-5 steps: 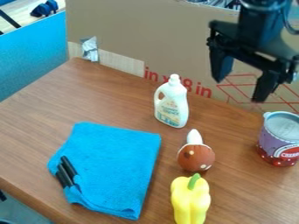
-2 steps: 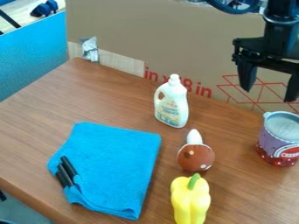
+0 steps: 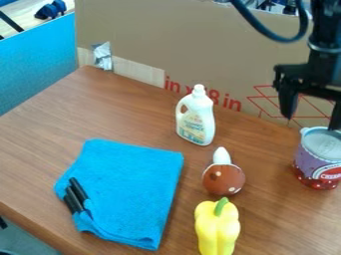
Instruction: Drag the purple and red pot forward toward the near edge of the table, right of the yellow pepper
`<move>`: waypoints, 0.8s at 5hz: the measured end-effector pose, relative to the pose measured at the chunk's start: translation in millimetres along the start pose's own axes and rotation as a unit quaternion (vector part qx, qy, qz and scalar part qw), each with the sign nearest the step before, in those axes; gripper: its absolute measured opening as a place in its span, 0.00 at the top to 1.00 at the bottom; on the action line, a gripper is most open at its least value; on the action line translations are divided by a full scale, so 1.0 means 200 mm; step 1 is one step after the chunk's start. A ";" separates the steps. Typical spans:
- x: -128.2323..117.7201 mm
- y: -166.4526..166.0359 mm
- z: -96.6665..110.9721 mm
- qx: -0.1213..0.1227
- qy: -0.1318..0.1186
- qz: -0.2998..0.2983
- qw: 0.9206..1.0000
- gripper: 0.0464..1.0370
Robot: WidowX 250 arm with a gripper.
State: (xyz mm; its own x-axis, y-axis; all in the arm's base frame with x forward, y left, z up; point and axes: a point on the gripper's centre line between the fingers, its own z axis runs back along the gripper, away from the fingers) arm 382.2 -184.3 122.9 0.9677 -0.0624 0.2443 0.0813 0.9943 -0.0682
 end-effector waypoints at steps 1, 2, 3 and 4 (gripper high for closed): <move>0.01 0.00 -0.08 -0.001 0.015 0.000 1.000 0.04; 0.02 0.00 -0.13 -0.004 0.026 0.000 1.000 0.04; 0.02 -0.01 -0.14 -0.002 0.025 0.004 1.000 0.04; 0.02 -0.01 -0.16 0.009 0.010 0.003 1.000 0.04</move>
State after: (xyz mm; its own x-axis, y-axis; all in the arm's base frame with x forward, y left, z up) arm 393.4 -189.8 93.6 0.9729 -0.0584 0.2239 0.0719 0.9960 -0.0526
